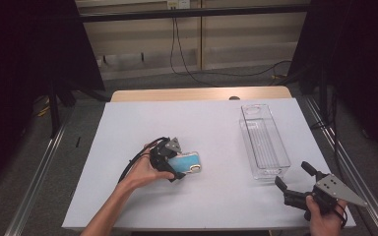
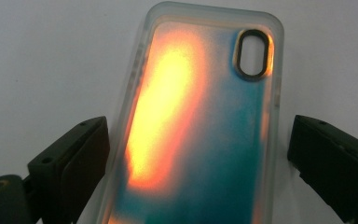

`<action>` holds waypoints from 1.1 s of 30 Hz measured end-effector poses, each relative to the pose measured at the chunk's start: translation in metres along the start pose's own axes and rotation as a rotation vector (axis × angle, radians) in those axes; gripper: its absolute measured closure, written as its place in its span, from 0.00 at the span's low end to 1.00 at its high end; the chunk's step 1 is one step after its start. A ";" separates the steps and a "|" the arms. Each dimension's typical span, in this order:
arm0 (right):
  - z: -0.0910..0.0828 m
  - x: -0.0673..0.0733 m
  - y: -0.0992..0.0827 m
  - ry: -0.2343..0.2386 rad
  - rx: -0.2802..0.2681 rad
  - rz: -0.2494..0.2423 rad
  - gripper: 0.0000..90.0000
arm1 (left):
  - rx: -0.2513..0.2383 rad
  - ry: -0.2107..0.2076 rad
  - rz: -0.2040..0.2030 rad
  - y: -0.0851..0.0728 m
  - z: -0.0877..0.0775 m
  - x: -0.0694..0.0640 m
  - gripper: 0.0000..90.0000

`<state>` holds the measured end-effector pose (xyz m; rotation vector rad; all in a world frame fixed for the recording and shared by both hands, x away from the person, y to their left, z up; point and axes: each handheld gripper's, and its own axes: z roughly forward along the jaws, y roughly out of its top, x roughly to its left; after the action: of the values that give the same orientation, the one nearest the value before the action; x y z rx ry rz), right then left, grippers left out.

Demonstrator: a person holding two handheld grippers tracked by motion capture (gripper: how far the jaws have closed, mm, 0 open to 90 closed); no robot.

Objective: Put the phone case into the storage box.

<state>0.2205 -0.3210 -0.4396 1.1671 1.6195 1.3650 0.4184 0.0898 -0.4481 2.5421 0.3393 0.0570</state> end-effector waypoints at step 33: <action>0.000 0.000 0.000 0.003 0.002 0.002 0.01 | 0.016 0.002 -0.020 0.002 -0.004 -0.003 0.18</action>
<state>0.2204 -0.3205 -0.4395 1.1686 1.6227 1.3670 0.4156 0.0896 -0.4441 2.5541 0.3674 0.0498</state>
